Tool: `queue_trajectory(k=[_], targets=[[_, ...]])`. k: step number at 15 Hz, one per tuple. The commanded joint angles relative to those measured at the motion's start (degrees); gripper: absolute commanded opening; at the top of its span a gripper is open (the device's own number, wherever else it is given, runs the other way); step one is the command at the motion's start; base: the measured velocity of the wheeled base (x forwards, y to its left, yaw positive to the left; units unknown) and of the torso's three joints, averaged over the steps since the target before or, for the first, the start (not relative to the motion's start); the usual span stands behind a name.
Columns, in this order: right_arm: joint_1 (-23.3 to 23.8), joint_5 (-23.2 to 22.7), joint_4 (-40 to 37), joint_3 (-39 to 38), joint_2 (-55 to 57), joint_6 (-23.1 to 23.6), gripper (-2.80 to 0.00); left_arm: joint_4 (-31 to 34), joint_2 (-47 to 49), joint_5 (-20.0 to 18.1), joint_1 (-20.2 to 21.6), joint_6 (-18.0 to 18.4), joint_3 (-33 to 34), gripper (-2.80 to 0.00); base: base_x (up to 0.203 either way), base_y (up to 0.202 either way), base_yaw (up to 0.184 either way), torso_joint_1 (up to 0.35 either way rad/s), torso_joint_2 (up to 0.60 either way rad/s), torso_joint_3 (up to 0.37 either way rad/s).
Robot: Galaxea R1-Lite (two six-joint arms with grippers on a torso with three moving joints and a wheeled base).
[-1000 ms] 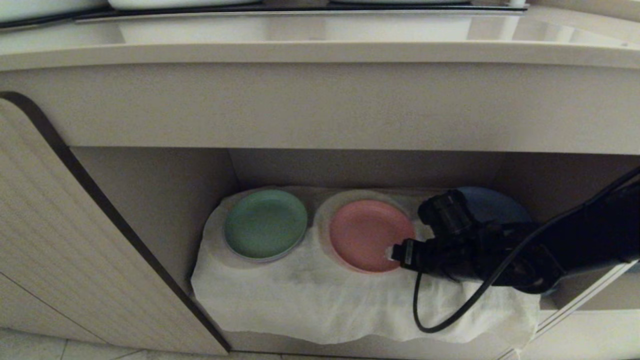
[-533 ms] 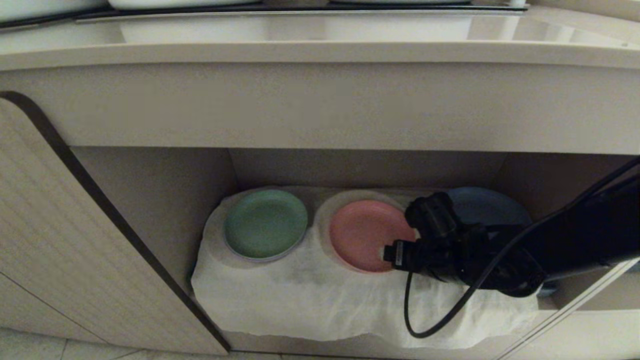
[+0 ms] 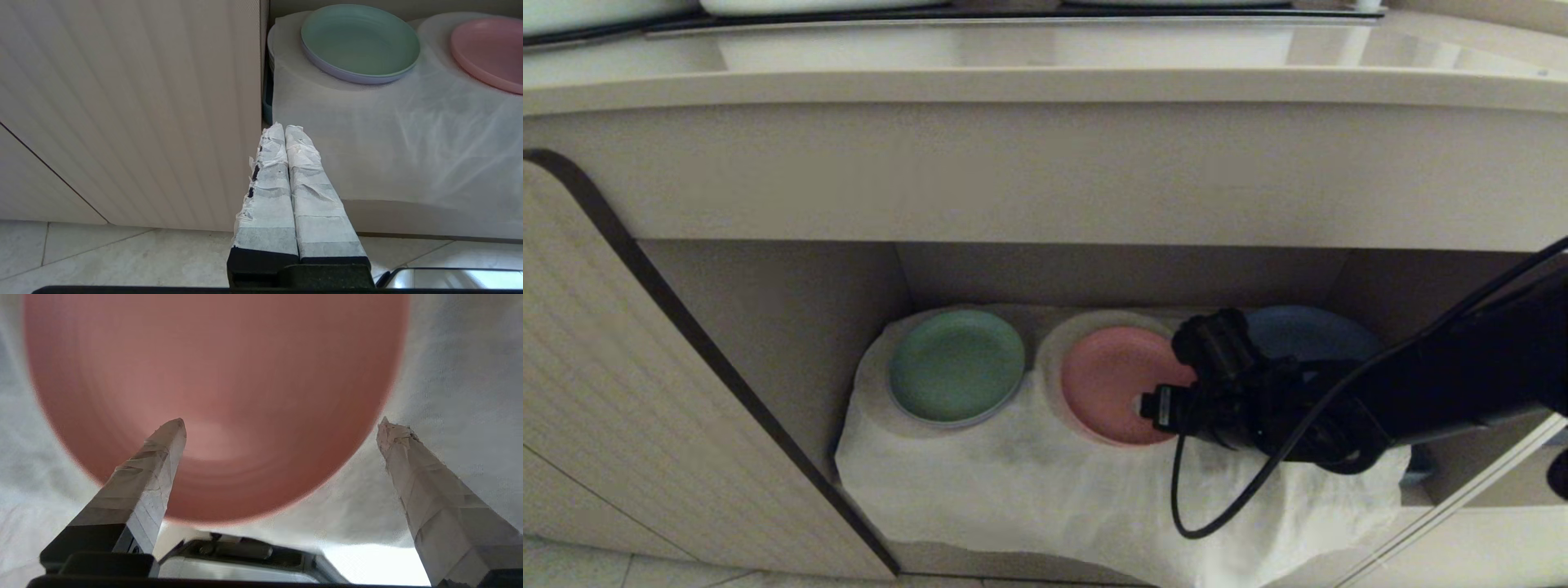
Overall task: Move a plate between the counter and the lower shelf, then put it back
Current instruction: Pick up the plate in the cupboard
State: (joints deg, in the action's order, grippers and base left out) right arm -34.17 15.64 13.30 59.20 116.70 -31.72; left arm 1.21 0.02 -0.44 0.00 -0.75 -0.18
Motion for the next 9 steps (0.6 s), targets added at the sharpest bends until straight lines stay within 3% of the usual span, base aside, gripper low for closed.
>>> queue_trajectory(k=[1,9], targets=[[-0.11,0.61,0.14,0.45,1.07,0.15,0.00,0.02,-0.02,0.00,0.00,-0.04,0.01,-2.80,0.000,0.000,0.000,0.000,0.00,0.000],[-0.02,1.50,-0.03,1.45,2.12,0.69,0.00,0.02,-0.02,0.00,0.00,-0.04,0.01,-2.80,0.000,0.000,0.000,0.000,0.00,0.000]])
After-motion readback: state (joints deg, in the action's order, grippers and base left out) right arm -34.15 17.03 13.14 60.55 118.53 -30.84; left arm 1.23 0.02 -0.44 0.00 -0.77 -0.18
